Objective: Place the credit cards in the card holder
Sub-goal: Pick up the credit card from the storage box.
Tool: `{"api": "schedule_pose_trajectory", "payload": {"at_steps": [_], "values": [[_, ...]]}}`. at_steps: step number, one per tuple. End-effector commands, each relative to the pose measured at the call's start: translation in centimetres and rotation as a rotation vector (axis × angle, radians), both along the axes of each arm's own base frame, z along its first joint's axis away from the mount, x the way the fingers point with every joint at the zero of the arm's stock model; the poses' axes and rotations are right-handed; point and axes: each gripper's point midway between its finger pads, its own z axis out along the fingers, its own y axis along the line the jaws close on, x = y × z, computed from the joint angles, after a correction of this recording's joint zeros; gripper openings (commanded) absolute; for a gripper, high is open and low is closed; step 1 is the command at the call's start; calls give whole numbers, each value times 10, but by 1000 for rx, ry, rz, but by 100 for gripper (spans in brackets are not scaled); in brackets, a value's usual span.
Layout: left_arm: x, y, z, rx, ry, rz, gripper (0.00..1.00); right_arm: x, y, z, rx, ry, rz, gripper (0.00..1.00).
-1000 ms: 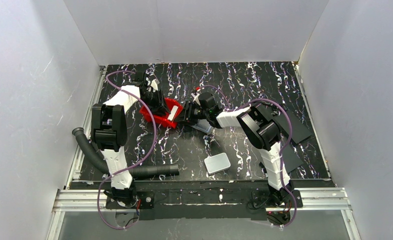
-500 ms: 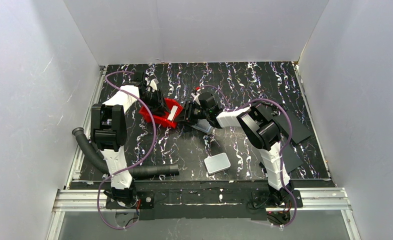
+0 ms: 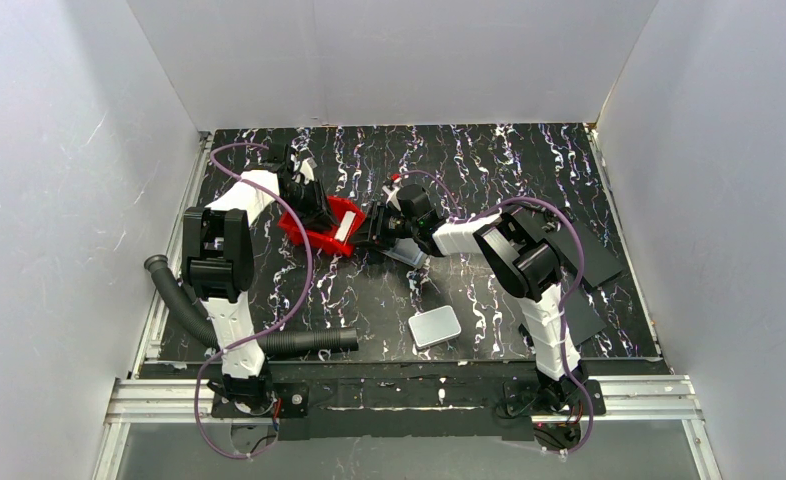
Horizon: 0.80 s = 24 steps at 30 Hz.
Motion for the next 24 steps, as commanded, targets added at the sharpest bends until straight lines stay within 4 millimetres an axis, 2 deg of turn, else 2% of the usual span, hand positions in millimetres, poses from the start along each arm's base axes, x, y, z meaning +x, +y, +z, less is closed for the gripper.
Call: {"api": "schedule_pose_trajectory", "payload": {"at_steps": [1,11,19,24], "values": [[3,10,-3,60,6,14,26,4,8,27,76,-64,17,43],[5,17,-2,100,-2,18,25,5,8,26,75,-62,16,42],[9,8,5,46,-17,11,34,3,6,23,73,-61,19,42],[9,-4,10,-16,-31,-21,45,4,8,24,78,-61,20,42]]}}
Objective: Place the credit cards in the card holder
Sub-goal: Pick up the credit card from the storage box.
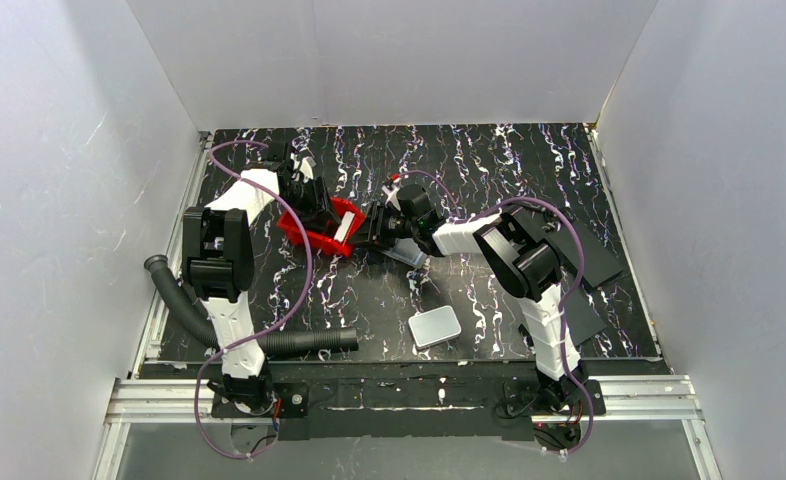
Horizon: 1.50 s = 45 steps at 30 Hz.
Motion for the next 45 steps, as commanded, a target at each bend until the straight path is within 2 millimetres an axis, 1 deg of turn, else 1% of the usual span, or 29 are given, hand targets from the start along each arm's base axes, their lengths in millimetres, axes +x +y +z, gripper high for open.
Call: {"api": "schedule_pose_trajectory", "payload": {"at_steps": [1,6,10,13,19,25,34,39,43,45], "values": [[5,-11,10,-55,-24,-33,46,5,7,23,72,-62,10,42],[6,-14,12,-51,-32,-39,46,6,7,24,74,-60,9,42],[5,-9,6,-16,-22,-25,46,6,8,26,78,-62,10,42],[5,-5,3,11,-14,-16,41,6,8,26,79,-64,9,42],[5,-4,2,18,-11,-10,32,5,8,25,80,-61,11,41],[5,-3,6,23,-23,-9,31,4,8,24,79,-58,13,41],[6,1,6,43,-30,2,23,4,8,24,81,-57,14,41],[5,1,6,44,-30,5,21,4,8,24,81,-55,17,41],[7,3,10,53,-48,11,20,3,7,24,81,-54,17,41],[9,-2,16,24,-70,-3,19,3,7,24,81,-53,18,41]]}}
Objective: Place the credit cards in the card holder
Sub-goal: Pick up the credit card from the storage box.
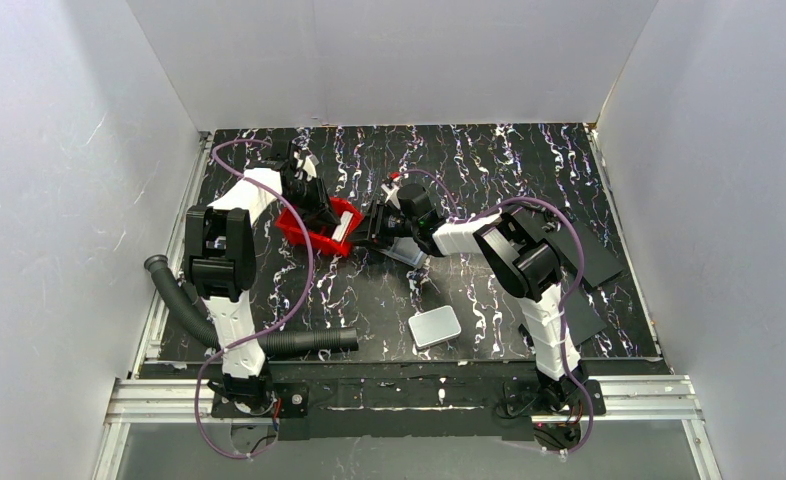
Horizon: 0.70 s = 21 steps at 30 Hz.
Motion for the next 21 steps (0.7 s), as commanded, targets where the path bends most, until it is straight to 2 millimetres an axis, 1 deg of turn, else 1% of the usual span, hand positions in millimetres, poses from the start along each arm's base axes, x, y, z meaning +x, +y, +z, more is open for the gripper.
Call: {"api": "schedule_pose_trajectory", "payload": {"at_steps": [1,2,4,5,11,15,16,21], "values": [[3,3,17,14,-67,-12,21,2,4,17,53,-52,18,41],[3,-1,19,-11,-69,-25,26,1,4,18,55,-53,22,41],[1,-11,22,-72,-54,-48,44,0,4,20,59,-65,31,44],[1,-14,23,-95,-45,-53,50,1,4,21,55,-73,34,45],[-4,-21,17,-91,-8,-69,59,3,1,20,39,-79,32,45],[-4,-28,13,-44,-5,-92,59,4,-3,18,39,-65,17,44],[-3,-29,11,-19,-3,-98,56,4,-4,18,41,-64,15,44],[-4,-11,2,154,-11,-71,35,3,-7,17,37,-59,9,43]]}}
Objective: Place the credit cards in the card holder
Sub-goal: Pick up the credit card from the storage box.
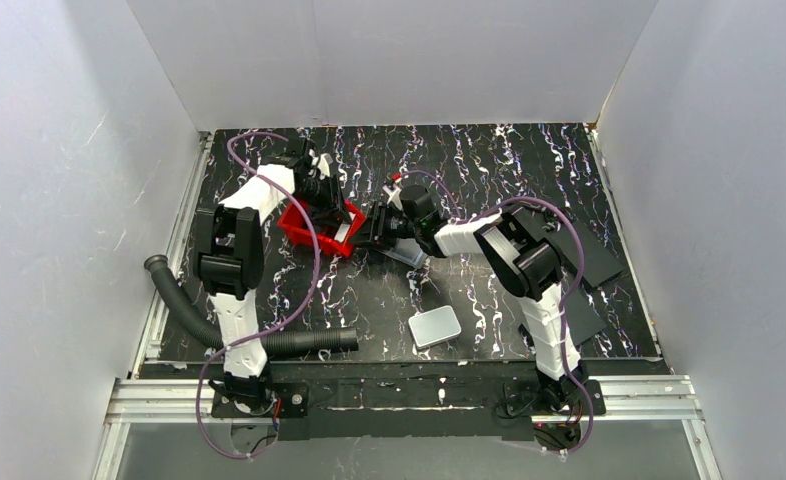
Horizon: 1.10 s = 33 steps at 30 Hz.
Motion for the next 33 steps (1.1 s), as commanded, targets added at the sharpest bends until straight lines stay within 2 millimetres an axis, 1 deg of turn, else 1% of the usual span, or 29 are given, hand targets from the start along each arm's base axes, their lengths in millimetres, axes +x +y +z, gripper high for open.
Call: {"api": "schedule_pose_trajectory", "payload": {"at_steps": [1,3,9,12,13,14,16,17,19,22,25,29,33], "values": [[-4,15,-1,151,-8,5,33,3,-2,20,36,-43,-4,43],[-4,16,0,164,-12,6,32,3,-3,21,32,-49,-6,43],[-6,12,-2,194,-14,-20,38,2,-8,24,4,-72,-11,43],[-7,10,-1,215,-23,-36,38,2,-13,27,-13,-88,-14,43],[-7,10,-1,222,-27,-35,36,2,-15,29,-16,-93,-16,43],[-7,11,-1,231,-31,-33,32,2,-17,30,-16,-95,-17,43],[-5,13,3,241,-44,-26,20,2,-19,33,-15,-98,-20,43],[-4,14,6,245,-54,-21,15,2,-20,34,-14,-100,-20,43],[-3,11,13,229,-75,-23,11,3,-21,36,-12,-106,-21,43],[0,7,22,201,-99,-28,7,3,-22,36,-12,-105,-21,43],[0,6,27,196,-111,-32,5,2,-22,36,-13,-104,-21,43],[-2,8,27,204,-112,-36,2,2,-22,35,-16,-105,-19,43],[-3,11,33,218,-123,-29,0,2,-23,35,-24,-112,-18,43]]}}
